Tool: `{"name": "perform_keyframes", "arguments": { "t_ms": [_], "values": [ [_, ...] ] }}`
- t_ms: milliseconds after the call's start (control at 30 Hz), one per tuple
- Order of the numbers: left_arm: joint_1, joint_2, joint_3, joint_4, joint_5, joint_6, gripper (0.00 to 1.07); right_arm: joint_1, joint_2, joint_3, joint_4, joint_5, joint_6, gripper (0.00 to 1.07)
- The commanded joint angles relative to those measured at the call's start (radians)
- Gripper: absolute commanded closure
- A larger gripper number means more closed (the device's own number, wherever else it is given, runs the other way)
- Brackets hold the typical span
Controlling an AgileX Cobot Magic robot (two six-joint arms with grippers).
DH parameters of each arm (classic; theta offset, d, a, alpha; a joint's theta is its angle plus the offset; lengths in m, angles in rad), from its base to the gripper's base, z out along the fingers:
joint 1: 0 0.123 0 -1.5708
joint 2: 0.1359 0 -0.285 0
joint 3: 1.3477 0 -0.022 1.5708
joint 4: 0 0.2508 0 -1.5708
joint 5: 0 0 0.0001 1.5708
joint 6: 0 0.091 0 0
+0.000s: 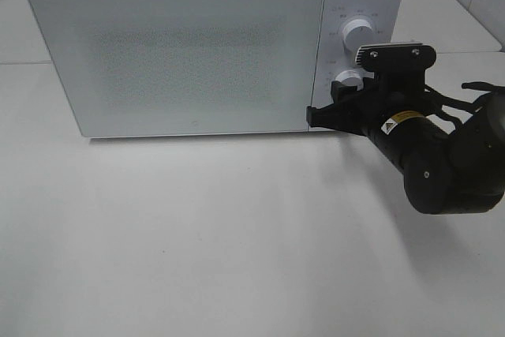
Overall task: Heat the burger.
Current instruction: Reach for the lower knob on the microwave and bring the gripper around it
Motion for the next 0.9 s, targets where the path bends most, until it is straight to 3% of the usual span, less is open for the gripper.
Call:
{"name": "perform_keyframes", "arguments": {
  "t_ms": [33,333,633,667,700,767,900],
  "values": [
    [0.004,-0.018,0.002,-0.006,-0.009,-0.004,1.07,0.004,-0.004,-0.008,-0.008,-0.014,-0.001,1.07],
    [0.004,-0.018,0.002,-0.006,-0.009,-0.004,1.07,0.004,-0.004,-0.008,-0.006,-0.024,0.219,1.07],
    [0.004,-0.018,0.002,-0.006,-0.009,-0.004,1.07,0.004,-0.004,-0.007,-0.006,-0.100,0.842,1.07],
    [0.004,-0.018,0.002,-0.006,-0.009,-0.004,1.07,0.004,-0.004,-0.007,-0.006,-0.127,1.020,1.07],
    [0.004,-0.018,0.002,-0.006,-0.009,-0.004,1.07,0.004,-0.004,-0.007,-0.006,-0.127,1.020,1.07],
    [0.004,-0.018,0.002,-0.006,-0.009,-0.004,1.07,0.004,-0.004,-0.007,-0.006,-0.166,1.253,1.07],
    [0.004,-0.018,0.002,-0.006,-0.009,-0.004,1.07,0.002,-0.004,-0.007,-0.004,-0.195,1.448,1.07]
  ]
}}
